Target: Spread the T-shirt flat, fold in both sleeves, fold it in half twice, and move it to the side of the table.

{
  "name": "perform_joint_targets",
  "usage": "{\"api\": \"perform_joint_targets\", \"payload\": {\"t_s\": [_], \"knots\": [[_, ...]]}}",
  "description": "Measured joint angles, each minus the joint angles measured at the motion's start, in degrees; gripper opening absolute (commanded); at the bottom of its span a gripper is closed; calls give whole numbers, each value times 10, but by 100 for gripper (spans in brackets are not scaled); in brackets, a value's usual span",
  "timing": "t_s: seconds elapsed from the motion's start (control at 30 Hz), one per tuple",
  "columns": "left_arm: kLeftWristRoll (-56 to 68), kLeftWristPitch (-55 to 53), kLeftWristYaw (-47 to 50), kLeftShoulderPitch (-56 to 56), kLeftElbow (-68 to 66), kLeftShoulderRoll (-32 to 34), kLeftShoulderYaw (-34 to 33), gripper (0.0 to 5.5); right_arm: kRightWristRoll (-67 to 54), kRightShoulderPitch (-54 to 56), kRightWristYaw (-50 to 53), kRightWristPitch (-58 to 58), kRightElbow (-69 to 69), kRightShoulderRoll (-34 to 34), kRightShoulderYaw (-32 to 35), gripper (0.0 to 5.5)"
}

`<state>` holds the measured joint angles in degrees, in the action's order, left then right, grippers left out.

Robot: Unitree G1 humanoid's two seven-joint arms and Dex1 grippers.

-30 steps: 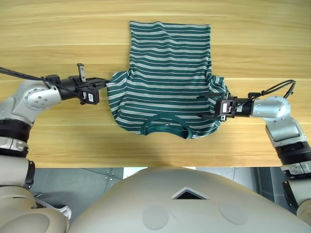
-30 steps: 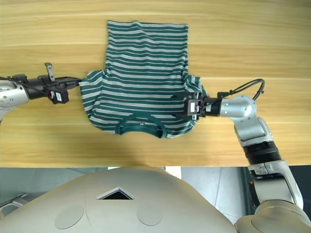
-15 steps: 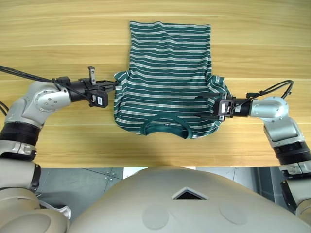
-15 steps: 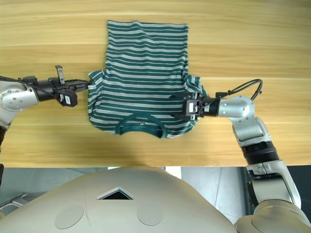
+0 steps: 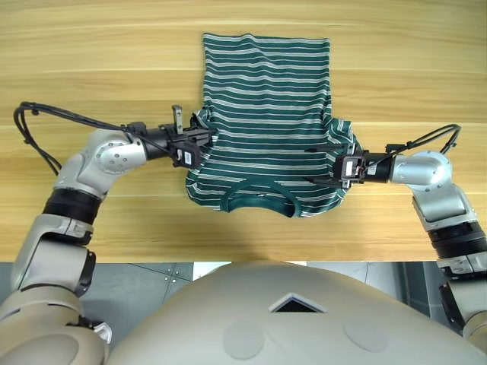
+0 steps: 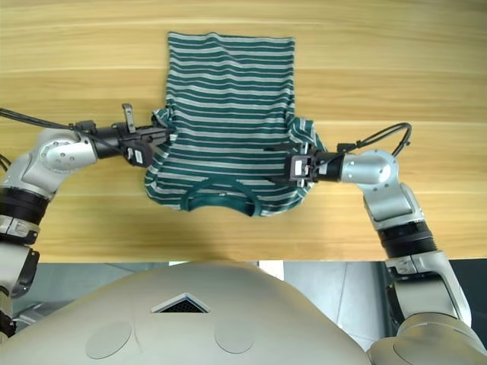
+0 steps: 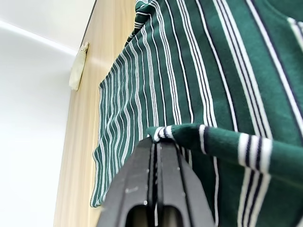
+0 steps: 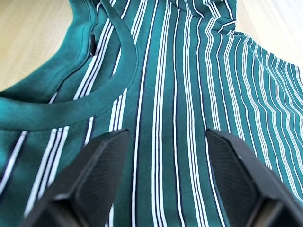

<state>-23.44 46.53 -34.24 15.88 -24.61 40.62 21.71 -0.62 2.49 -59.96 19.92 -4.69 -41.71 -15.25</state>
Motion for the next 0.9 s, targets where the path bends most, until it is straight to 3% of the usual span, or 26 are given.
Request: {"api": "perform_joint_targets", "payload": {"t_s": [0.9], "knots": [[-43, -29, 23, 10, -43, -87, 49, 4, 0, -1, 0, 0, 5, 1, -1, 297]]}}
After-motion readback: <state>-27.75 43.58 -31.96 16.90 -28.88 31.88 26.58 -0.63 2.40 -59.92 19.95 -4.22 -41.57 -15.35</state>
